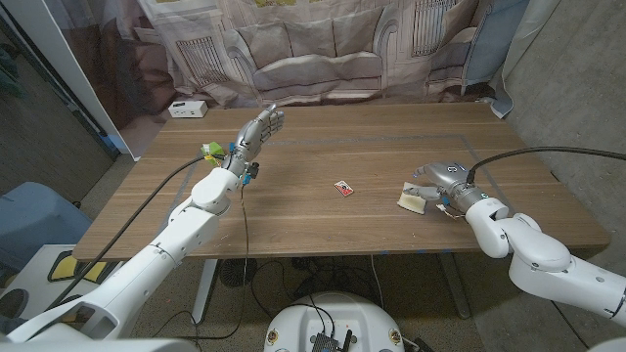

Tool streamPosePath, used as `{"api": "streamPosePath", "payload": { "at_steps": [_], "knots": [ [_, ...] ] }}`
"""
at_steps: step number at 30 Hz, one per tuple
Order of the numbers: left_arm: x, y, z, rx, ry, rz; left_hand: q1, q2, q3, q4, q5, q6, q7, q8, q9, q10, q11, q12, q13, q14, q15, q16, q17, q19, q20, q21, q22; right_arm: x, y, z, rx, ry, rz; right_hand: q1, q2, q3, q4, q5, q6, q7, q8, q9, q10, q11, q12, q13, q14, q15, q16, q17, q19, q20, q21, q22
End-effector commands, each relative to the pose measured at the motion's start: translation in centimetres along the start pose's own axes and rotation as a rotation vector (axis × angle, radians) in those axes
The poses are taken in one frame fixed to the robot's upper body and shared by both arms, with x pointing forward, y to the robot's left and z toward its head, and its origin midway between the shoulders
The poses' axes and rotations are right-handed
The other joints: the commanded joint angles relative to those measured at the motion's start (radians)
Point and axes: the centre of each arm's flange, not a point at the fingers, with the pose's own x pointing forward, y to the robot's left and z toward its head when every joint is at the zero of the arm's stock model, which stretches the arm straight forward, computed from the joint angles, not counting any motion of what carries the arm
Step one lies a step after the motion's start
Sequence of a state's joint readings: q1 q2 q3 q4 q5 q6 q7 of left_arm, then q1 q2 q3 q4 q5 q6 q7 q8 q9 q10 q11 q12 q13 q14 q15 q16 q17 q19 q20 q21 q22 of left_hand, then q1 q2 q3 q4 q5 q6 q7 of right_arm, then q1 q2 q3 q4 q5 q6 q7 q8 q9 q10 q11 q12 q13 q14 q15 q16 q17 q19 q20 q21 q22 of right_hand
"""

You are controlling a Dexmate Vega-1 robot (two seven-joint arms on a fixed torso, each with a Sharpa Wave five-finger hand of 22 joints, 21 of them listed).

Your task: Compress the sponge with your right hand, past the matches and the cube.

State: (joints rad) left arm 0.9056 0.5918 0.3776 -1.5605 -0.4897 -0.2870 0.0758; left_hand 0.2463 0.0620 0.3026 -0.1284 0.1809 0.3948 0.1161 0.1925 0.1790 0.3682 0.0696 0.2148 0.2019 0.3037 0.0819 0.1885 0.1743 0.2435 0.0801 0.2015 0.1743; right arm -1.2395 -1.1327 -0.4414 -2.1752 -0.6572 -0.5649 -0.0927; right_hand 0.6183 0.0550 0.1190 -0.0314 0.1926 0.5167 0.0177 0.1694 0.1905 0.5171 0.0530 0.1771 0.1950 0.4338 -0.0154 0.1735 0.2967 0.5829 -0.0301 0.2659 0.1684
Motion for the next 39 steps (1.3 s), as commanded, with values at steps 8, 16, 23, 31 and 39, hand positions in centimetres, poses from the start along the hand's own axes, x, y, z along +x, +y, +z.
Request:
{"api": "streamPosePath", "payload": {
  "at_steps": [8, 16, 23, 31, 39],
  "knots": [
    [0.0, 0.1, 0.2, 0.008, 0.009, 0.0, 0.008, 0.006, 0.009, 0.002, -0.002, 0.008, -0.002, -0.002, 0.003, 0.007, -0.001, 0.0, 0.004, 0.007, 0.002, 0.0, 0.006, 0.007, 0.004, -0.003, 0.005, -0.1, 0.1, -0.7, 0.197, -0.04, -0.088, -0.035, 0.008, 0.01, -0.012, 0.0, -0.247, 0.06, 0.003, 0.001, -0.169, 0.019, 0.0, 0.0, -0.156, 0.033, 0.002, -0.029, -0.098, 0.01, -0.08, 0.0],
    [-0.1, 0.2, 0.3, 0.01, 0.006, 0.003, 0.008, 0.006, 0.01, 0.002, -0.002, 0.008, -0.002, -0.003, 0.003, 0.006, -0.002, 0.0, 0.004, 0.007, 0.002, 0.0, 0.006, 0.009, 0.004, -0.002, 0.005, -0.1, -0.1, -0.9, 0.279, -0.065, -0.162, -0.056, 0.005, 0.002, -0.013, -0.001, -0.274, 0.067, 0.008, 0.0, -0.224, 0.035, 0.002, -0.001, -0.227, 0.054, 0.004, -0.035, -0.166, 0.011, -0.092, 0.0],
    [-0.1, 0.2, 0.4, 0.012, 0.004, 0.004, 0.009, 0.006, 0.01, 0.002, -0.002, 0.007, -0.002, -0.003, 0.003, 0.006, -0.002, 0.0, 0.004, 0.007, 0.0, 0.0, 0.006, 0.009, 0.002, -0.002, 0.005, 0.2, -0.5, -0.9, 0.333, -0.081, -0.201, -0.065, 0.004, -0.001, -0.011, -0.001, -0.275, 0.066, 0.011, 0.0, -0.234, 0.039, 0.003, -0.002, -0.236, 0.056, 0.007, -0.036, -0.18, 0.015, -0.092, 0.0],
    [-0.6, 0.2, 0.4, 0.008, -0.001, 0.016, 0.009, 0.007, 0.01, 0.002, -0.002, 0.005, -0.002, -0.004, 0.003, 0.005, -0.002, -0.001, 0.004, 0.006, 0.0, -0.001, 0.006, 0.009, 0.002, -0.002, 0.005, 0.6, -0.8, -0.9, 0.376, -0.094, -0.244, -0.073, 0.004, -0.004, -0.008, -0.002, -0.273, 0.066, 0.014, -0.001, -0.234, 0.041, 0.006, -0.002, -0.239, 0.057, 0.009, -0.036, -0.182, 0.014, -0.09, 0.0],
    [-1.1, 0.3, 0.7, 0.011, -0.011, 0.028, 0.009, 0.006, 0.01, 0.002, -0.002, 0.005, -0.002, -0.004, 0.003, 0.005, -0.001, -0.001, 0.004, 0.005, 0.001, -0.001, 0.006, 0.008, 0.001, -0.002, 0.005, 1.3, -1.2, -1.1, 0.467, -0.121, -0.276, -0.082, 0.005, -0.006, -0.005, -0.002, -0.274, 0.066, 0.015, -0.001, -0.238, 0.042, 0.008, -0.002, -0.246, 0.06, 0.011, -0.036, -0.187, 0.016, -0.089, 0.001]
  ]
}}
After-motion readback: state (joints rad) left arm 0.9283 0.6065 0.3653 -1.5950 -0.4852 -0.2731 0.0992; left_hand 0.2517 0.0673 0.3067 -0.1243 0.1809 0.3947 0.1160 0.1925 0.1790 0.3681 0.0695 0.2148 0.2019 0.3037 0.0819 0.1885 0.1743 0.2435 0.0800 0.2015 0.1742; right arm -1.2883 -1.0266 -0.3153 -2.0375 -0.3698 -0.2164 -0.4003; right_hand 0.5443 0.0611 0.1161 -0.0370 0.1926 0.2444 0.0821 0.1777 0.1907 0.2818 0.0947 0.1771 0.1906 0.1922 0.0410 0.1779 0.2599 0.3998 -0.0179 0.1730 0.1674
